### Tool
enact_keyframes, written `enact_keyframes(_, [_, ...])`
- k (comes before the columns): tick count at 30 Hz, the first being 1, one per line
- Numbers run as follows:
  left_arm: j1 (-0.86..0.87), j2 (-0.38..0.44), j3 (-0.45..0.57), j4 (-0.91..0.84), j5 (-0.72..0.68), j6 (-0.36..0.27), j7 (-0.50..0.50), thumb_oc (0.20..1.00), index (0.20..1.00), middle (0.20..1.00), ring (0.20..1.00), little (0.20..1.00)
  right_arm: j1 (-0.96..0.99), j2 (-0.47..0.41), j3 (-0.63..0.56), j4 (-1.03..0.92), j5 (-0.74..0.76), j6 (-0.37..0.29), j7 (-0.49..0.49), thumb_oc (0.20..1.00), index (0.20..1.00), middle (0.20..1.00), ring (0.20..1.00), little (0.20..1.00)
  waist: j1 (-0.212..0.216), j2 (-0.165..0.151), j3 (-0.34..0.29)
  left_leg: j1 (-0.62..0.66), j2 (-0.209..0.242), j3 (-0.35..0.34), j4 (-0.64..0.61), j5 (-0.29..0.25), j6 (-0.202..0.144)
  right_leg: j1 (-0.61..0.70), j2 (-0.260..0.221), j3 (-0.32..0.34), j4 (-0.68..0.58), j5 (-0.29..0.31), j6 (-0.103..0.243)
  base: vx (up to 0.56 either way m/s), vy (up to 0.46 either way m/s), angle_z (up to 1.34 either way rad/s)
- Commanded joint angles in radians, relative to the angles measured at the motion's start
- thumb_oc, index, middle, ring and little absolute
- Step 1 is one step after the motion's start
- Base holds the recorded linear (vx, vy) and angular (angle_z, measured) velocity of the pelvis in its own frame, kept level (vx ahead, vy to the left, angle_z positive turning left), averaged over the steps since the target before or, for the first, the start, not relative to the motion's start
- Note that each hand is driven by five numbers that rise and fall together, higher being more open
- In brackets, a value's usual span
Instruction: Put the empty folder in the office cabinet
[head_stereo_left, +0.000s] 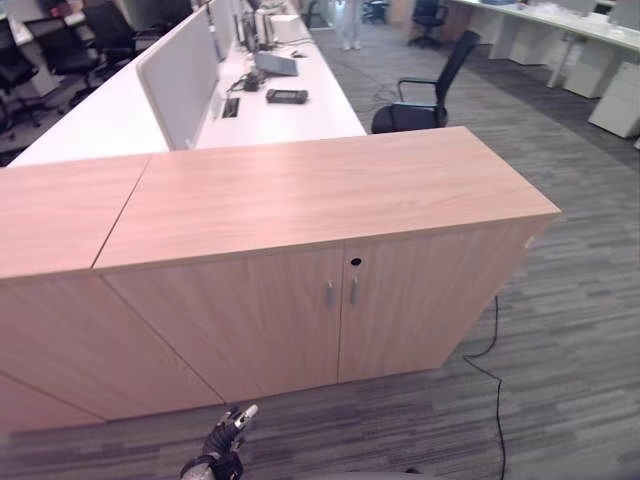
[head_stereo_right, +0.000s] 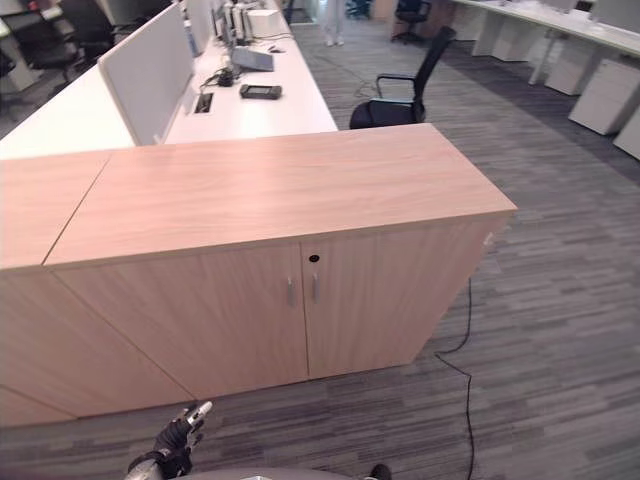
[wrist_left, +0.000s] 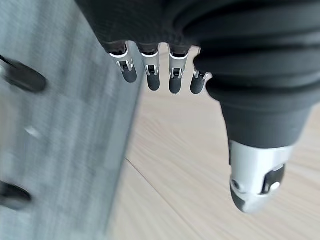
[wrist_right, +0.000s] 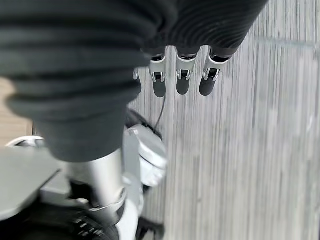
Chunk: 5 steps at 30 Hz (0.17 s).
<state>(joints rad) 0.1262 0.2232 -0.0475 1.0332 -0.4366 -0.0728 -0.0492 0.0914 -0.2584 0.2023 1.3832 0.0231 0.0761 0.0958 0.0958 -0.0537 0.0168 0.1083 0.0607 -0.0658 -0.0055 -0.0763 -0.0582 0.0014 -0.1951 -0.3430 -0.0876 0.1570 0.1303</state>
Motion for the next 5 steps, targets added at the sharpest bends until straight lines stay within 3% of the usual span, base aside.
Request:
enact_keyframes(1, [-0.046, 0.055, 0.010, 0.048, 0.087, -0.012, 0.013, 1.000, 1.000, 1.000, 1.000, 1.000, -0.064, 0.059, 0.048, -0.001, 0.079, -0.046, 0.010, 1.000, 1.000, 1.000, 1.000, 1.000, -0.001, -0.006, -0.003, -0.111, -0.112, -0.004, 0.017, 0.005, 0.068, 0.014, 0.041, 0.034, 0.040, -0.130, 0.008, 0.01, -0.084, 0.08])
enact_keyframes(2, [-0.048, 0.039, 0.012, 0.137, 0.108, -0.002, 0.020, 1.000, 1.000, 1.000, 1.000, 1.000, -0.072, 0.064, 0.067, -0.009, 0.078, -0.050, 0.003, 1.000, 1.000, 1.000, 1.000, 1.000, 0.006, -0.005, -0.007, -0.113, -0.108, -0.015, 0.012, 0.010, 0.061, 0.024, 0.052, 0.029, 0.023, -0.137, 0.001, 0.01, -0.042, 0.05])
enact_keyframes(5, [-0.035, 0.020, 0.004, 0.185, 0.132, 0.005, 0.025, 1.000, 1.000, 1.000, 1.000, 1.000, -0.077, 0.070, 0.076, -0.017, 0.084, -0.054, -0.004, 1.000, 1.000, 1.000, 1.000, 1.000, 0.011, 0.000, -0.011, -0.111, -0.107, -0.023, 0.006, 0.014, 0.058, 0.032, 0.061, 0.026, 0.015, -0.142, -0.004, 0.02, -0.012, 0.12])
